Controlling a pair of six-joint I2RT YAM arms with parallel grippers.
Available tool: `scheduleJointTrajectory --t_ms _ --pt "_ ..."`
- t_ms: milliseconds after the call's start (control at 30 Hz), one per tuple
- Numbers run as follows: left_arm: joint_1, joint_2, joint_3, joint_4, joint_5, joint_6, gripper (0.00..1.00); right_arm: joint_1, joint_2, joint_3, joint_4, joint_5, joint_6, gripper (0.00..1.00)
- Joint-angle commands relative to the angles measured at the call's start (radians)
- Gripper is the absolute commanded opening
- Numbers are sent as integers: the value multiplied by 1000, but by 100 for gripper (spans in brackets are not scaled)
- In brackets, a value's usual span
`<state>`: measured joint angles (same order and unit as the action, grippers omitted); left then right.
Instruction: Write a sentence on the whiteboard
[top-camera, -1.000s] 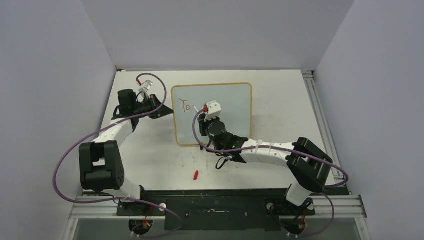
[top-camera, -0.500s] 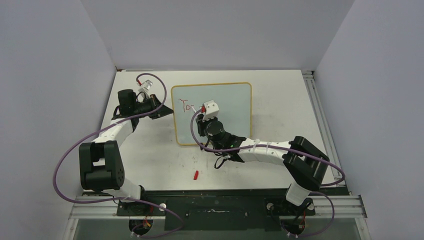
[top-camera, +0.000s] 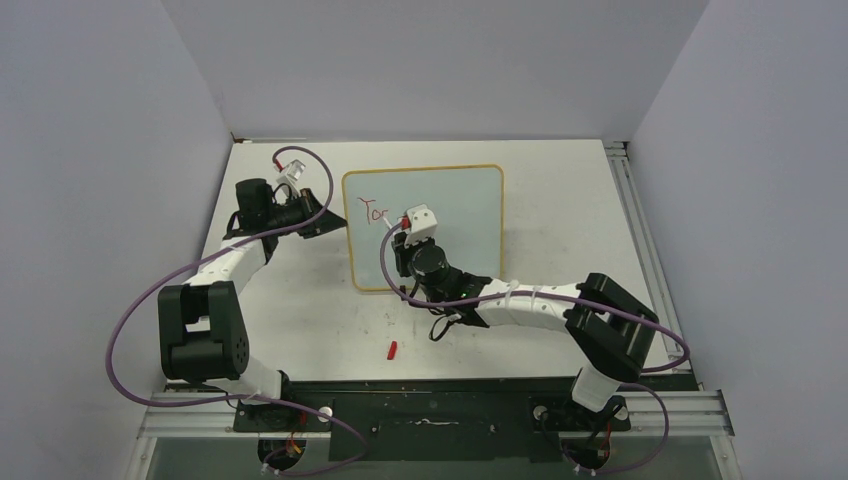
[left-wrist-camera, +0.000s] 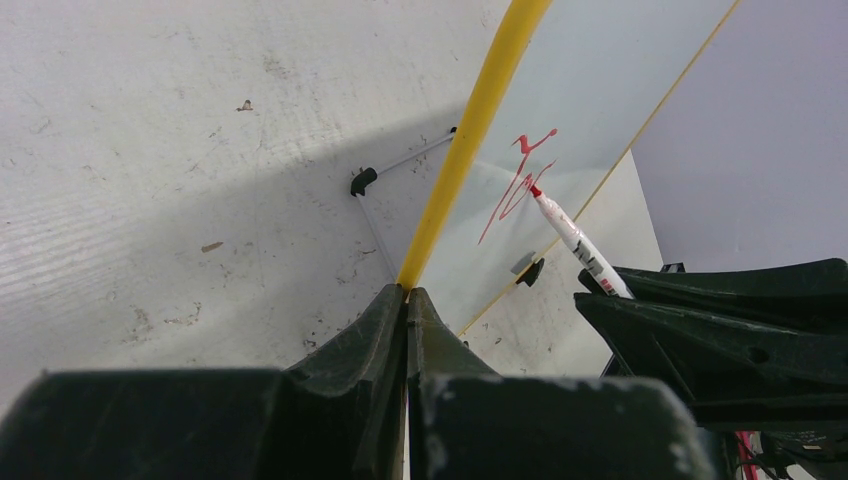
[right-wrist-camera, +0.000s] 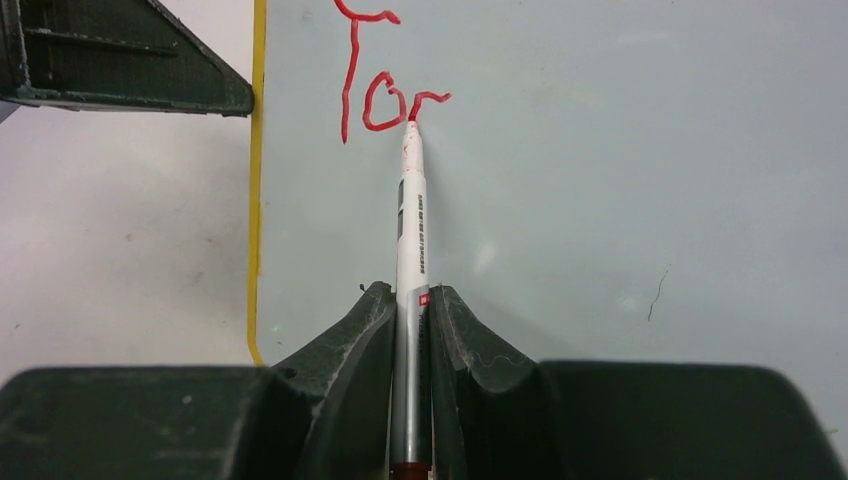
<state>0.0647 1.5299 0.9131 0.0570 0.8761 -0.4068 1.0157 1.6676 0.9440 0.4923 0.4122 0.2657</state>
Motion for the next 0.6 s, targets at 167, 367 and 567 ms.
scheduleJointTrajectory --t_ms 167,367,567 --pt "-14 -34 7 43 42 2 0 14 -44 -43 -10 53 7 5" --pt "-13 -35 7 43 43 2 0 13 -56 -42 -17 84 3 5" --pt "-14 -35 7 43 42 2 0 13 -54 -24 -14 94 -13 5"
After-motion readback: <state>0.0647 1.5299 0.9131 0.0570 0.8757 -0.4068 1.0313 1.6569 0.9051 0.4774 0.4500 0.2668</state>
